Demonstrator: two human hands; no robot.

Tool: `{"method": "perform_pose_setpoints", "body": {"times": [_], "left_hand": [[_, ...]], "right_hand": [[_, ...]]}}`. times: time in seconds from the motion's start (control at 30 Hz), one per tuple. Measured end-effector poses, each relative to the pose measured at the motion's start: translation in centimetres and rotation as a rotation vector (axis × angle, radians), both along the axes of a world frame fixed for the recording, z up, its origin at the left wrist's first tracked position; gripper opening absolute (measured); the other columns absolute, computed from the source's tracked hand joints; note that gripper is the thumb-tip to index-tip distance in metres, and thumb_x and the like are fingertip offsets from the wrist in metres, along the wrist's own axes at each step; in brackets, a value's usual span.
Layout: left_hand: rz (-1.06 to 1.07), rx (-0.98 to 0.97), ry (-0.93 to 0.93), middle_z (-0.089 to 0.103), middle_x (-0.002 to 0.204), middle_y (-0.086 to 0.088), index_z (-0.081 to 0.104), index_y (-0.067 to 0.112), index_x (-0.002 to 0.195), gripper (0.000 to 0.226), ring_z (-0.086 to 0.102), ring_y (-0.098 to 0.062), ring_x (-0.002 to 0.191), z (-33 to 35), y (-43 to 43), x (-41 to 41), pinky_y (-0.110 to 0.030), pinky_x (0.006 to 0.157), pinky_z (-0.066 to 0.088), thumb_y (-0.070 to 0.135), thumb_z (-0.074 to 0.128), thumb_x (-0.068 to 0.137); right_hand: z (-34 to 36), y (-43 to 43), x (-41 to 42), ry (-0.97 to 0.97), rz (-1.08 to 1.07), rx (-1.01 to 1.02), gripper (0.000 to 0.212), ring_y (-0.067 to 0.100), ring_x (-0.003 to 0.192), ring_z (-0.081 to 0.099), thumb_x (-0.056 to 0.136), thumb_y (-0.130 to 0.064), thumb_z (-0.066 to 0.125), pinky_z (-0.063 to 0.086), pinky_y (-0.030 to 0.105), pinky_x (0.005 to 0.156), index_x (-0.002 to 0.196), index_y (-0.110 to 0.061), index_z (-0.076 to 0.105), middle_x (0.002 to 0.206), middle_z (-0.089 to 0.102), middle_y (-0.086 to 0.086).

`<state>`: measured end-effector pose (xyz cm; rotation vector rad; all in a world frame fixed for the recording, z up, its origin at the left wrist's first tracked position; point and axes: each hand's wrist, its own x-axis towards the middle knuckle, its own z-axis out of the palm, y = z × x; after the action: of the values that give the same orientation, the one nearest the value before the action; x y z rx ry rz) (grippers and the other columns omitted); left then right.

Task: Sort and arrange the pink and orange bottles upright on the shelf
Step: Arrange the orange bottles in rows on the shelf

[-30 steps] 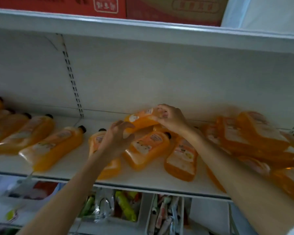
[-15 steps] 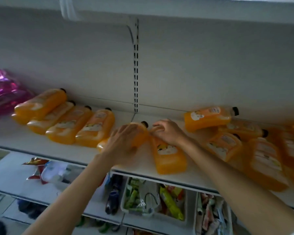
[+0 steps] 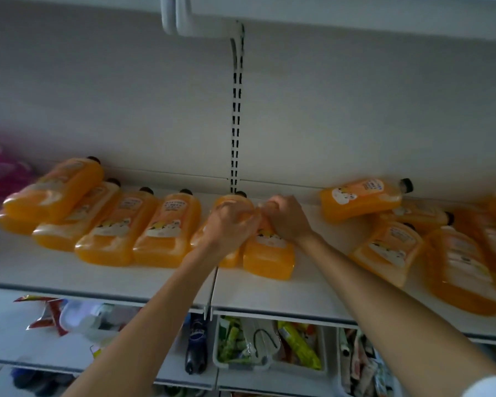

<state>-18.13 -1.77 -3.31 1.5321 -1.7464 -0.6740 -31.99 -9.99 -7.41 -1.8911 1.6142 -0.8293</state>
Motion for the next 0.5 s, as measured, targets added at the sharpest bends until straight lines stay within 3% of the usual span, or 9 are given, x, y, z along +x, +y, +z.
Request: {"method": "perform_pose_setpoints", "body": {"times": [0.03,0.1,0.17,0.23,0.37,0.5], "left_hand": [[-0.048,-0.002,-0.138,0.062,0.109,-0.006,0.064,0.022,0.103,0.039,0.057,-0.023,0.100,-0.1,0.3,0.4,-0.047,0.091,0.047,0.051,0.047,0.083],[-0.112,0.081,-0.509,0.034,0.146,0.001,0.038,0.032,0.135,0.068,0.028,-0.022,0.135,-1.0,1.4,1.0,-0.053,0.114,0.017,0.067,0.047,0.078],[-0.122,0.074,-0.716,0.002,0.156,0.007,0.006,0.032,0.147,0.091,-0.002,-0.018,0.143,-2.1,2.1,1.2,-0.052,0.115,-0.003,0.076,0.040,0.075],[-0.084,0.012,-0.739,-0.002,0.156,0.005,-0.004,0.030,0.147,0.084,-0.006,-0.018,0.143,-2.6,2.2,1.0,-0.055,0.114,-0.002,0.071,0.032,0.083],[-0.031,-0.032,-0.721,0.005,0.155,0.003,0.005,0.035,0.146,0.059,0.000,-0.022,0.143,-2.7,1.2,-0.3,-0.061,0.111,0.001,0.054,0.024,0.094],[-0.021,-0.049,-0.709,0.010,0.154,0.000,0.008,0.034,0.146,0.071,0.006,-0.026,0.142,-3.1,-0.3,-0.9,-0.062,0.110,0.003,0.067,0.014,0.083]], "right_hand": [[0.0,-0.4,0.1,0.022,-0.021,0.004,0.032,0.016,0.062,0.046,0.072,-0.054,0.047,0.037,0.028,0.060,0.059,-0.025,0.045,0.068,0.049,0.001],[-0.1,-1.5,0.3,0.110,-0.085,0.008,0.033,0.022,0.084,0.057,0.080,-0.054,0.050,0.047,0.033,0.074,0.079,-0.022,0.060,0.090,0.061,0.005],[0.0,-2.1,0.7,0.200,-0.171,-0.038,0.043,0.028,0.105,0.055,0.088,-0.053,0.048,0.048,0.040,0.088,0.108,-0.017,0.063,0.112,0.062,0.006],[0.4,-1.8,0.8,0.236,-0.211,-0.156,0.044,0.030,0.114,0.050,0.093,-0.047,0.044,0.045,0.043,0.093,0.119,-0.014,0.058,0.121,0.059,0.007],[1.2,-0.8,-1.2,0.179,-0.281,-0.322,0.039,0.027,0.118,0.045,0.096,-0.035,0.046,0.036,0.037,0.098,0.125,-0.010,0.052,0.129,0.051,0.010],[3.1,-0.1,-7.8,0.217,-0.525,-0.417,0.049,0.035,0.128,0.031,0.087,-0.028,0.059,0.026,0.039,0.102,0.131,-0.010,0.044,0.140,0.035,0.016]]}}
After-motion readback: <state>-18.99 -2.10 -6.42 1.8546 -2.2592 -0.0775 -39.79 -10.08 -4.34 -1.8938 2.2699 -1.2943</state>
